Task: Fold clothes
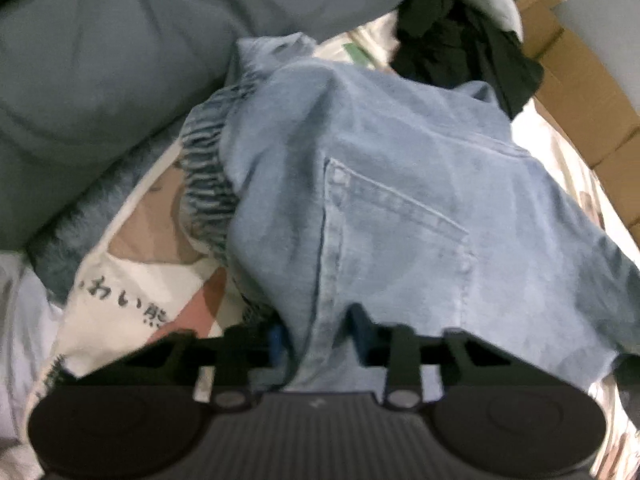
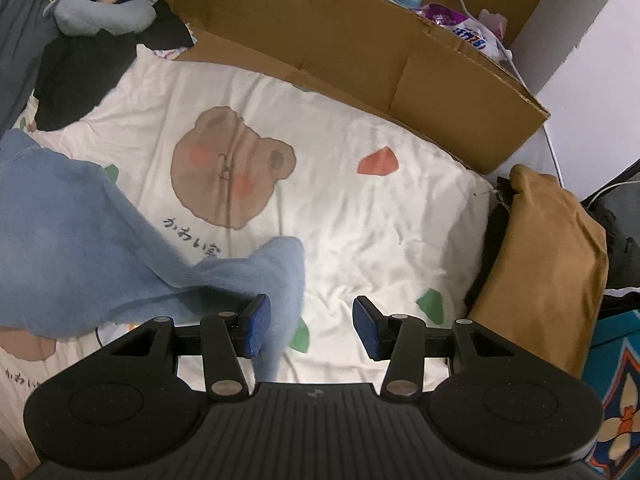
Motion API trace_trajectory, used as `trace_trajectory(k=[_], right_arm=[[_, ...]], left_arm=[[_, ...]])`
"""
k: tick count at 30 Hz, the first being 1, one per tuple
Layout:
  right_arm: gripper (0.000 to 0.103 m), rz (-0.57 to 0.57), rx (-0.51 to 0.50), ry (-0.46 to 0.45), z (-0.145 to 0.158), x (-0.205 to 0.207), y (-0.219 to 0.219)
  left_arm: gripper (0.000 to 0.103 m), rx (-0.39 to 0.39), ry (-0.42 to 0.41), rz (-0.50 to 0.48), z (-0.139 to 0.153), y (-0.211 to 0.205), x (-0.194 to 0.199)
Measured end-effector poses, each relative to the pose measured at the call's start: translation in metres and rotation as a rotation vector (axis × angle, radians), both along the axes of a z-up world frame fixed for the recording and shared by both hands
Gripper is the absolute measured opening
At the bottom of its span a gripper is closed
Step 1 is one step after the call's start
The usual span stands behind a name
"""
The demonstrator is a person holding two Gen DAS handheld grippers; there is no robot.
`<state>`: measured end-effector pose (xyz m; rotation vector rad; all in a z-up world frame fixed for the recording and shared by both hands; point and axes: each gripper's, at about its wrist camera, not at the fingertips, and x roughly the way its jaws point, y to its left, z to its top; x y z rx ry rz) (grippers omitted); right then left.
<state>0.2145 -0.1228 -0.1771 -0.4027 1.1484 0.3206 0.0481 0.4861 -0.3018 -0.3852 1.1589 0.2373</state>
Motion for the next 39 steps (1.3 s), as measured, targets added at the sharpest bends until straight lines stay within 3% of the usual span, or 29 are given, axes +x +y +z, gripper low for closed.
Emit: trace_trajectory(k=[4, 8, 13, 19, 23, 30, 33, 39], right_arm=[[0.053, -0.003, 0.016, 0.024, 0.011, 0.005, -0.004], [0.053, 0.057, 0.120, 0.024, 0.017, -0.007, 0.014], [0.053, 0.127, 0.195, 0.058, -0.003, -0.027, 0.056], [0.053, 0.233, 0.306, 0.099, -0.026, -0.051, 0.107], [0.053, 0.317, 0.312, 0.110, -0.039, -0.063, 0.146], [0.056, 0.458, 0.412, 0.139, -0.065, -0.071, 0.220], [0.064, 0.495, 0.441, 0.163, -0.087, -0.071, 0.256], [0.064, 0.480, 0.454, 0.214, -0.146, -0.064, 0.305]], left_arm=[[0.014, -0.013, -0.059, -0.037, 0.037, -0.010, 0.007], [0.011, -0.030, -0.136, -0.103, 0.076, -0.026, 0.024], [0.009, -0.037, -0.194, -0.177, 0.099, -0.038, 0.055], [0.009, -0.043, -0.199, -0.227, 0.085, -0.041, 0.094], [0.009, -0.045, -0.197, -0.271, 0.076, -0.037, 0.114], [0.009, -0.065, -0.196, -0.293, 0.066, -0.041, 0.146], [0.008, -0.068, -0.195, -0.314, 0.059, -0.045, 0.157], [0.008, -0.098, -0.215, -0.360, 0.046, -0.044, 0.167]])
